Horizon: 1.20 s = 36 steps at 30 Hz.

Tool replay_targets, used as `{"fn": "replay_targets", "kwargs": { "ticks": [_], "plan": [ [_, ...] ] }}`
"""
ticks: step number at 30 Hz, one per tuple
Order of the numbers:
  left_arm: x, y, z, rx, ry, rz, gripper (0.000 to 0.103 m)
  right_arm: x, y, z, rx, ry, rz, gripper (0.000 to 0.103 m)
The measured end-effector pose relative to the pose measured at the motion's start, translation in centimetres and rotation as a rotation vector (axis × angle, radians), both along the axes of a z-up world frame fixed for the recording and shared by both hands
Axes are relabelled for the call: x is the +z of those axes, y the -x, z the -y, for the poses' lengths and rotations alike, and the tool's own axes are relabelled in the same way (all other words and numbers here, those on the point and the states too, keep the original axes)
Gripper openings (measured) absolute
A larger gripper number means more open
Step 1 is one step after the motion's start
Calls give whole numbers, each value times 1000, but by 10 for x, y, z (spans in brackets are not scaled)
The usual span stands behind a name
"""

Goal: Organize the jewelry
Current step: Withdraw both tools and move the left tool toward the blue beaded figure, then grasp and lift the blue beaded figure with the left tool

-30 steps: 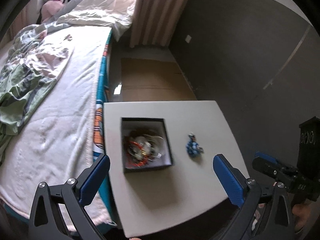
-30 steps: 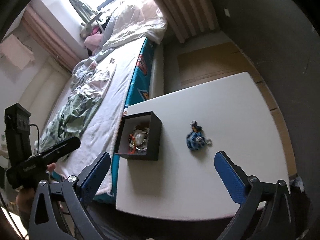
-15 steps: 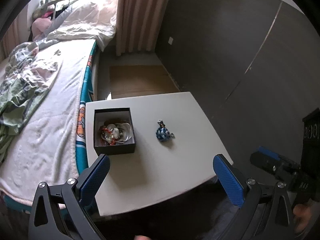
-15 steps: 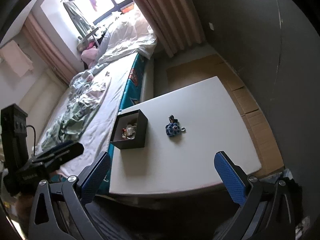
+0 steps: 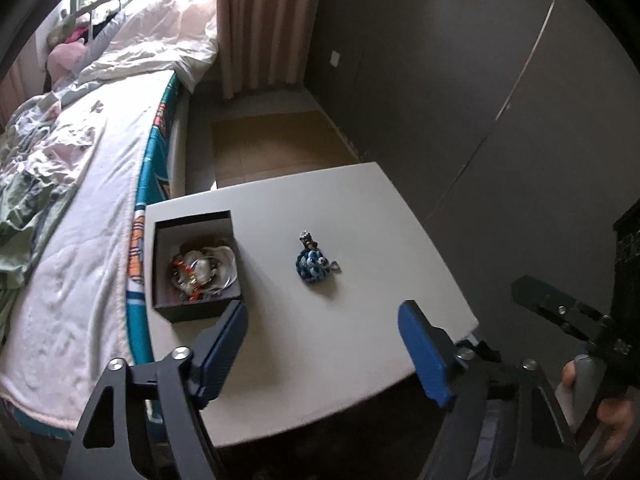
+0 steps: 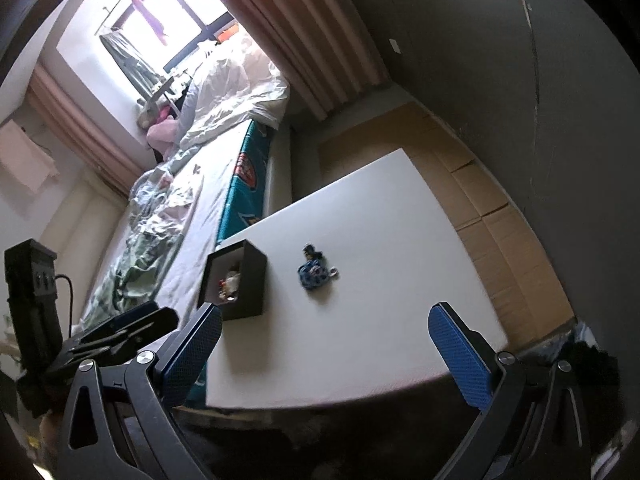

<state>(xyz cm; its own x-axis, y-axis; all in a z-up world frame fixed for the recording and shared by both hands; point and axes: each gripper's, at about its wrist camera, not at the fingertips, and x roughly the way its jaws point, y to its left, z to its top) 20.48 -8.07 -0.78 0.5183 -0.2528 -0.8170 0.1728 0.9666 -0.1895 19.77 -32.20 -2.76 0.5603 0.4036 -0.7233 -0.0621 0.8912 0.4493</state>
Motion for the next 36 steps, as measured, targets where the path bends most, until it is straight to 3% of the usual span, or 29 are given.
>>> {"fn": "replay_targets", "kwargs": {
  "ticks": [6,9,11,16,20,23,29,32,34,36],
  "plan": [
    [-37,-35,5,-6,-23,-70,62,-22,-41,-3,25,-14,-37,103],
    [-54,-52,4,-8,-7,-111,51,-39,-47,1,19,-45,-48,103],
    [-62,-64,7,-20,3,-128,49,-51,-50,5,12,-62,-72,103],
    [-84,-93,22,-59,-29,-171,38,-70,-57,19,-17,-94,-96,98],
    [-103,-112,33,-82,-45,-202,36,-87,-67,28,-42,-108,-145,86],
    [-114,-120,41,-83,-59,-217,36,-94,-72,30,-44,-110,-162,85],
    [-135,-128,53,-81,-164,-240,36,-98,-77,31,-54,-96,-173,85],
    [-142,-130,55,-88,-164,-232,36,-97,-77,29,-54,-94,-174,85],
    [-142,-129,51,-82,-155,-205,25,-98,-78,24,-50,-77,-178,85],
    [-140,-129,41,-80,-87,-208,21,-100,-78,19,-43,-67,-188,85]
  ]
}}
